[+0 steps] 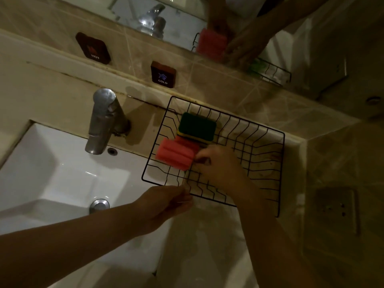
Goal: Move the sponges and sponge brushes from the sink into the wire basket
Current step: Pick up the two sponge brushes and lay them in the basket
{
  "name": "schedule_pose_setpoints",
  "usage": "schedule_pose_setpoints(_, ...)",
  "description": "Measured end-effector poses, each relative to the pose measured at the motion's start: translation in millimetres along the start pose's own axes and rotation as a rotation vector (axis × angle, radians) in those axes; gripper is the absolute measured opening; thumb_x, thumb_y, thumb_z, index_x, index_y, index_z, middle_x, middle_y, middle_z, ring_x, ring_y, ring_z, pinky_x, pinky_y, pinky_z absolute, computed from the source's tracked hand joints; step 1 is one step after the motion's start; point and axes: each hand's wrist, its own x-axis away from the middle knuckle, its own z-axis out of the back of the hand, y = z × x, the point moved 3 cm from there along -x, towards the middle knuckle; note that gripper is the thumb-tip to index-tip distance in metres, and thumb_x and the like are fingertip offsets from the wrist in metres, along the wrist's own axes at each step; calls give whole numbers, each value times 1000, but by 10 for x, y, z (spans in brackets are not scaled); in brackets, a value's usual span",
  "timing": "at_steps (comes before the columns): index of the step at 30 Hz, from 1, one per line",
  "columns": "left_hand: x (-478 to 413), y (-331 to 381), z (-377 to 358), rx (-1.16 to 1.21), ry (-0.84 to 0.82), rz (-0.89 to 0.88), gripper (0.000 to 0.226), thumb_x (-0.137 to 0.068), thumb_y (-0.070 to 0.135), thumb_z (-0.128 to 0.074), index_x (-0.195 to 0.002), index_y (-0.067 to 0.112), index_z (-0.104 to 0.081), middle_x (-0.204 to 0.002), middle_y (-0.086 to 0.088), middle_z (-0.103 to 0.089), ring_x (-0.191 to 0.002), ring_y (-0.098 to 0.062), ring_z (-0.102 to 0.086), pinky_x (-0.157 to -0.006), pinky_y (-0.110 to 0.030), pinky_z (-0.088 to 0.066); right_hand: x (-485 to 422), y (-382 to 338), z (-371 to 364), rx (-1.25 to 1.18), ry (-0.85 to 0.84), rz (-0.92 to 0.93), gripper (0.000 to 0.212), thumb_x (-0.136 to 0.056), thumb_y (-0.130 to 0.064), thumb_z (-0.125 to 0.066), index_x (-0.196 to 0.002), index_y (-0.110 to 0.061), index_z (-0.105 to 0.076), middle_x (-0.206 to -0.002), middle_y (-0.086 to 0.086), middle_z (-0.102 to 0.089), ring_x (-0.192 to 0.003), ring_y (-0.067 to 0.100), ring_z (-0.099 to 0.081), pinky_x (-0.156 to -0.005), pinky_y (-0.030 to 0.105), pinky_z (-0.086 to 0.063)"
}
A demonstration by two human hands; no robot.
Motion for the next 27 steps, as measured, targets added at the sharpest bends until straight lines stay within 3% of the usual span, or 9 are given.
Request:
schedule_pose_setpoints(3, -45, -38, 82, 17, 16, 50, 23, -91, 13, -60, -97, -8, -68, -101, -26, -72, -96, -34, -71, -70, -32, -61, -64, 204, -270, 76, -96, -82, 18, -83, -13, -62, -98, -20, -73, -99, 7, -67, -90, 22, -60, -75, 32, -48)
schedule_pose_setpoints(6, -95, -59, 120, 44, 18, 70, 25, -92, 15, -59, -88, -7, -70, -90, -23, -75, -90, -33, -73, -73, -35, -61, -69, 387, -469, 120, -75, -163, 21, -82, -8, -57, -93, -18, -71, -92, 6, -67, -85, 19, -56, -66, 27, -40)
schedule_pose_setpoints(9, -136, -69, 135, 54, 27, 78, 32, -93, 16, -58, -76, -6, -73, -85, -23, -75, -85, -33, -74, -65, -33, -61, -120, 507, -624, 145, -109, -241, 17, -81, -7, -55, -85, -15, -70, -87, 10, -67, -85, 27, -60, -62, 29, -44)
schedule_pose_setpoints(12, -138, -65, 137, 54, 5, 92, 37, -93, 17, -58, -67, -3, -76, -85, -23, -75, -84, -32, -74, -64, -32, -60, -178, 573, -693, 46, -62, -321, 16, -80, -13, -57, -85, -20, -71, -85, 7, -68, -75, 23, -59, -60, 25, -42)
schedule_pose_setpoints(17, -118, -49, 145, 33, 1, 99, 29, -93, 16, -58, -80, -6, -71, -84, -22, -75, -83, -31, -75, -66, -34, -62, -222, 591, -740, -4, -22, -368, 12, -81, -12, -59, -82, -16, -71, -81, 7, -69, -74, 23, -61, -52, 19, -30)
schedule_pose_setpoints(21, -73, 16, 103, 11, 15, 107, 26, -94, 16, -56, -90, -8, -66, -91, -23, -72, -87, -32, -72, -74, -35, -61, -87, 453, -592, -41, 92, -326, 13, -81, -9, -61, -87, -11, -72, -85, 10, -72, -74, 23, -62, -63, 26, -46)
schedule_pose_setpoints(25, 119, 115, 124, -10, -56, 66, 30, -97, 17, -51, -94, -9, -64, -90, -23, -72, -83, -30, -72, -61, -32, -61, 277, 92, -392, -56, 262, -285, 12, -83, -7, -59, -76, -6, -69, -77, 11, -70, -69, 22, -63, -60, 34, -51)
schedule_pose_setpoints(27, 166, 174, 143, -35, -63, 17, 29, -97, 16, -50, -97, -9, -65, -91, -24, -73, -80, -30, -73, -57, -31, -60, 396, -109, -416, -38, 227, -279, 16, -86, -12, -58, -73, -7, -67, -73, 10, -69, -67, 22, -62, -60, 38, -53)
